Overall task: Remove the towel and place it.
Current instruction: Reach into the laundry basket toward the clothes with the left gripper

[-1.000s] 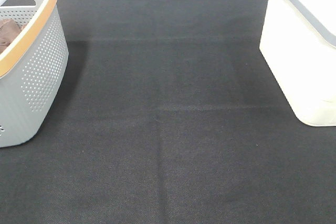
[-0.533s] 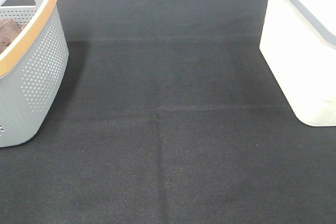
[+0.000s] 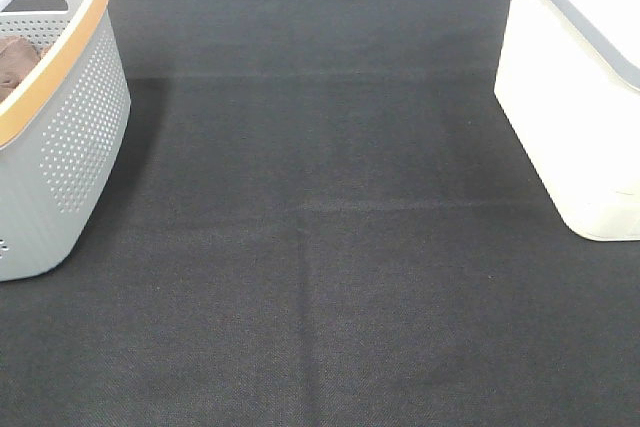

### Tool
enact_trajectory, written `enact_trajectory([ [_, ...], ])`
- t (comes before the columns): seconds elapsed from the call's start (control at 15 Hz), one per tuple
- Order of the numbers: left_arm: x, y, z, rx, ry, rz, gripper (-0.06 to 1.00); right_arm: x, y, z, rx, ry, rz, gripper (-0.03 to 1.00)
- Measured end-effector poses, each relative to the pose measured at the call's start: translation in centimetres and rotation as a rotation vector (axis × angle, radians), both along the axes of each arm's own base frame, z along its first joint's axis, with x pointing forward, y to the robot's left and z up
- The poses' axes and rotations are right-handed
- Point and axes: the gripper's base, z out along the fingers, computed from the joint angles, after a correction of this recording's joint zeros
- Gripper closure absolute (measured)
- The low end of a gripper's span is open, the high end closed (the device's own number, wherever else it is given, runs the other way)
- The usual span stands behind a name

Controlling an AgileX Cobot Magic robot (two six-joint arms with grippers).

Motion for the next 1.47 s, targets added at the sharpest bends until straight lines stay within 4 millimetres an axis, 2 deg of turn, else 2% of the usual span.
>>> enact_trajectory([
  [0.13,0.4,0.1,1.3,-0.024,-0.095,0.019,0.15,0.0,0.0,0.0,0.0,0.0,0.0,0.33],
  [0.2,1.5,0.3,2.4,-0.02,-0.17,0.038,0.18,0.0,0.0,0.0,0.0,0.0,0.0,0.33],
  [0.33,4.2,0.5,3.6,-0.032,-0.21,0.063,0.2,0.0,0.0,0.0,0.0,0.0,0.0,0.33],
  [0.6,11.5,0.9,6.1,-0.044,-0.134,0.117,0.2,0.0,0.0,0.0,0.0,0.0,0.0,0.33],
  [0.73,15.6,1.0,7.9,-0.102,-0.045,0.162,0.2,0.0,0.0,0.0,0.0,0.0,0.0,0.33],
  [0.8,18.7,1.2,8.8,-0.103,0.029,0.191,0.2,0.0,0.0,0.0,0.0,0.0,0.0,0.33],
  [1.07,25.9,1.8,9.7,-0.032,0.236,0.243,0.2,0.0,0.0,0.0,0.0,0.0,0.0,0.33],
  [1.27,30.9,2.8,8.7,0.019,0.372,0.352,0.2,0.0,0.0,0.0,0.0,0.0,0.0,0.33],
  [1.33,30.9,2.8,8.7,0.019,0.372,0.352,0.2,0.0,0.0,0.0,0.0,0.0,0.0,0.33],
  [1.47,33.6,3.2,7.4,0.054,0.426,0.391,0.2,0.0,0.0,0.0,0.0,0.0,0.0,0.33],
])
